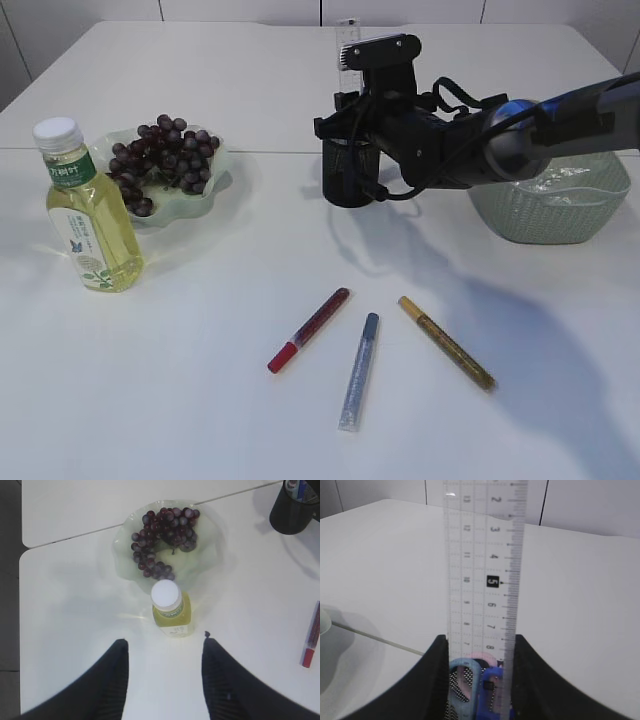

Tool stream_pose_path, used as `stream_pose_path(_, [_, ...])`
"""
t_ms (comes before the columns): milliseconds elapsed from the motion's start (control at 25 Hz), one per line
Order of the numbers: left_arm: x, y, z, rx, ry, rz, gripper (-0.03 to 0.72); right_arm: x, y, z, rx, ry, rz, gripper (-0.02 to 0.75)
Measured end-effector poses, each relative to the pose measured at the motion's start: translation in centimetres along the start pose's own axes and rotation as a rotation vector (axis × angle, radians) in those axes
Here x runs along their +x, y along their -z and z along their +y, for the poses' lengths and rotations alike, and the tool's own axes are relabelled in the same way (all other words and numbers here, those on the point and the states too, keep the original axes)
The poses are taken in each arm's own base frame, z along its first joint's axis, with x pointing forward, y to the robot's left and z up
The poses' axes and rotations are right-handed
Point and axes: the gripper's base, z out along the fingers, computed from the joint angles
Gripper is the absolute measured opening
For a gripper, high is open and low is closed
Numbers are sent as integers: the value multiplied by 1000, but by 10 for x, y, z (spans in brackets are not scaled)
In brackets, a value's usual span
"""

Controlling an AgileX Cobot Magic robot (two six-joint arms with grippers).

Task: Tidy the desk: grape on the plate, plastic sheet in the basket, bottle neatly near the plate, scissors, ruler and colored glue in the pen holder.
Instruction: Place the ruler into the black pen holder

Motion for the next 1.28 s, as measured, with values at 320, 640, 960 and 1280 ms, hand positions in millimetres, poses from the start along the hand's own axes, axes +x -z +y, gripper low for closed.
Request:
stream_pose_path(320, [0,0,0,0,0,0,350,0,0,0,0,0,0,273])
stream_pose_path(640, [0,0,0,0,0,0,350,0,0,0,0,0,0,280])
stream_pose_path(960, [0,0,0,0,0,0,345,0,0,0,1,-2,0,281])
stream_pose_path(1280, [0,0,0,0,0,0,344,0,0,0,-2,4,-1,283])
